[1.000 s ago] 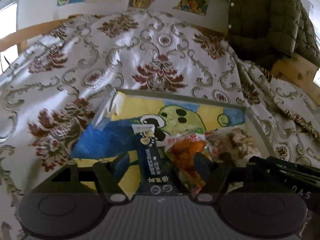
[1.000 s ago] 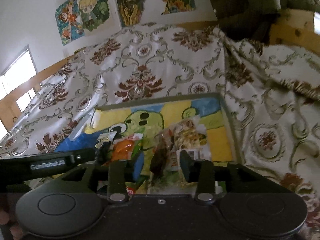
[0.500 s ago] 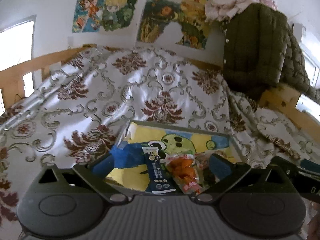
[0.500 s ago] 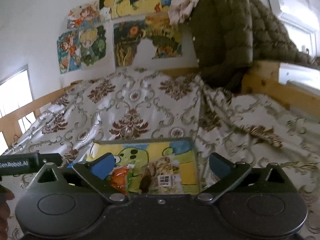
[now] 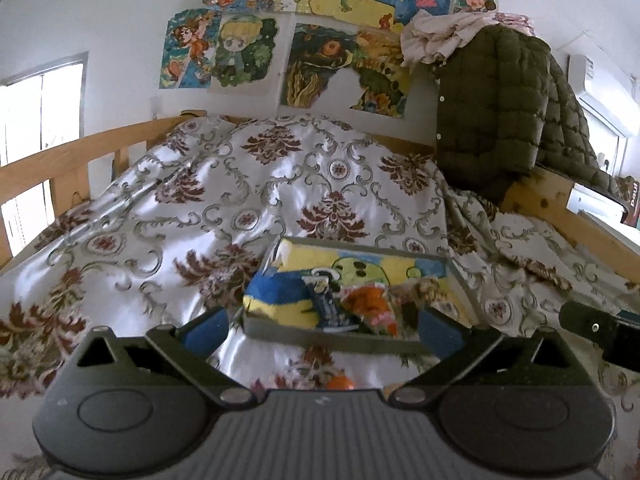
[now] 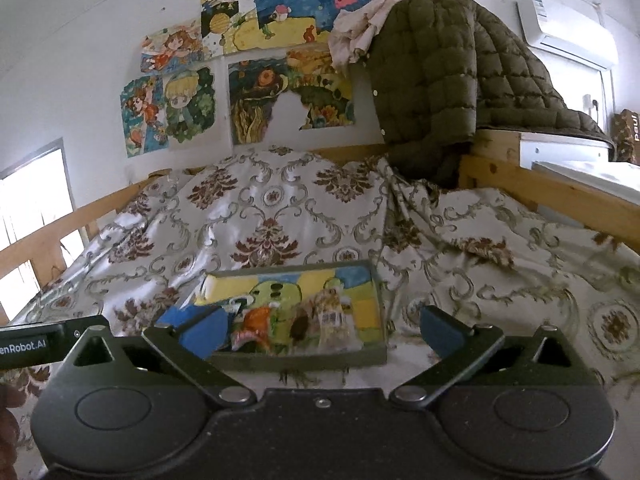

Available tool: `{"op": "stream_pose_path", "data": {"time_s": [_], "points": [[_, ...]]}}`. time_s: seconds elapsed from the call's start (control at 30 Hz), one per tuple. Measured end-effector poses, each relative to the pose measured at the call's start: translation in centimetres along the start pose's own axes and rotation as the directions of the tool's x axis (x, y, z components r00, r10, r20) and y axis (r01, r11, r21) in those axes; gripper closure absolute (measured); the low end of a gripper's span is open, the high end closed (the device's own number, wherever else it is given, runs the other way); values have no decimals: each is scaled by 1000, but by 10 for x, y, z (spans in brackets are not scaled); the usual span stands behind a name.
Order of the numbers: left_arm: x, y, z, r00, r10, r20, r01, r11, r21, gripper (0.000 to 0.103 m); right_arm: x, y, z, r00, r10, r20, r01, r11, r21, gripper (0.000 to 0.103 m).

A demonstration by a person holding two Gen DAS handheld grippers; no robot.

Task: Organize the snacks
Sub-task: 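Withdraw both open tools and hold them above the remaining snacks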

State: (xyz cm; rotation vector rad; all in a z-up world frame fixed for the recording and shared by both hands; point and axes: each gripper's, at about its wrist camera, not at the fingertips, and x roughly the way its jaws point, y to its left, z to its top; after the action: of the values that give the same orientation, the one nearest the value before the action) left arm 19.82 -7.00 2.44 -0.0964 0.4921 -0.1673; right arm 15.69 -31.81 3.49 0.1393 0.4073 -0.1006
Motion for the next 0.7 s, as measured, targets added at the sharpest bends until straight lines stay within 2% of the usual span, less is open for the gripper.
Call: {"op": "stream_pose_path", "data": {"time_s": [0.37, 0.7], "points": [[-45, 12, -35, 999, 36, 35, -38, 998, 57, 0, -52, 7, -40, 996, -77, -52, 77, 997, -12, 1], [-58, 24, -64, 998, 51, -32, -49, 997, 57, 0, -82, 11, -60, 989, -125, -85, 127, 992, 11, 1]]}}
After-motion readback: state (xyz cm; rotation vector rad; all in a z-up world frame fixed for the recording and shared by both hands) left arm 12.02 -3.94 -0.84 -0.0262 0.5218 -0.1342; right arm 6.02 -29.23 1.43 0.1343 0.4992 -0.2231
